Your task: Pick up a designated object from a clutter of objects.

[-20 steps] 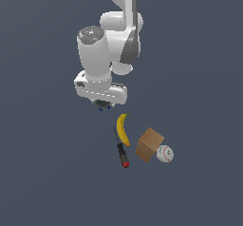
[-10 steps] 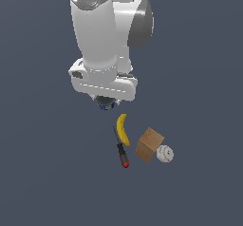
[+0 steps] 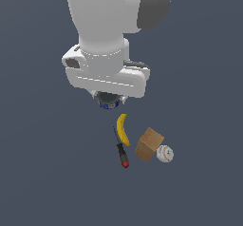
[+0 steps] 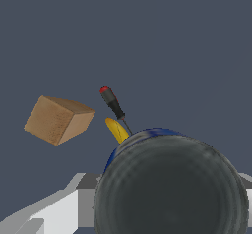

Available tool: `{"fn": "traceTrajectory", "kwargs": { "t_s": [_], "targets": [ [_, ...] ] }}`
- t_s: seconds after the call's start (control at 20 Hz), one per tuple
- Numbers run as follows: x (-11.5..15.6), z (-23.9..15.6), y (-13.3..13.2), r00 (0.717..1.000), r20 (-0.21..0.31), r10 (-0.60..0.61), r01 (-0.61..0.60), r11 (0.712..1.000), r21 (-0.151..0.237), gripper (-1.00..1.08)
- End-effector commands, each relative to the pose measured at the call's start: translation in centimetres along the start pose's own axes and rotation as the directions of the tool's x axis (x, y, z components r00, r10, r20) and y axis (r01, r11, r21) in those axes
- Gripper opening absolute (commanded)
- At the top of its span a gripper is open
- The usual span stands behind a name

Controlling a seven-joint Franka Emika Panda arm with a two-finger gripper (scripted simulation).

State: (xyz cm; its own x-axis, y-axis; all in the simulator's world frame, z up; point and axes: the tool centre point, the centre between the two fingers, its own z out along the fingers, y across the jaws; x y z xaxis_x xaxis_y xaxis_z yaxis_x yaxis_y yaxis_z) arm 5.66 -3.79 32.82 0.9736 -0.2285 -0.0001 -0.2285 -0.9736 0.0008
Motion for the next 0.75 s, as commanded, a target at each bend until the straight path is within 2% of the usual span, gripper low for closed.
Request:
{"fn": "traceTrajectory", "kwargs": {
  "t_s": [0.0, 0.7],
  "targets": [
    [0.7, -1.1, -0.5, 1.0, 0.0, 0.0, 0.0, 1.0, 0.0, -1.0],
    [2.3, -3.4, -1.4, 1.0, 0.0, 0.0, 0.0, 1.0, 0.0, -1.0]
  ]
}}
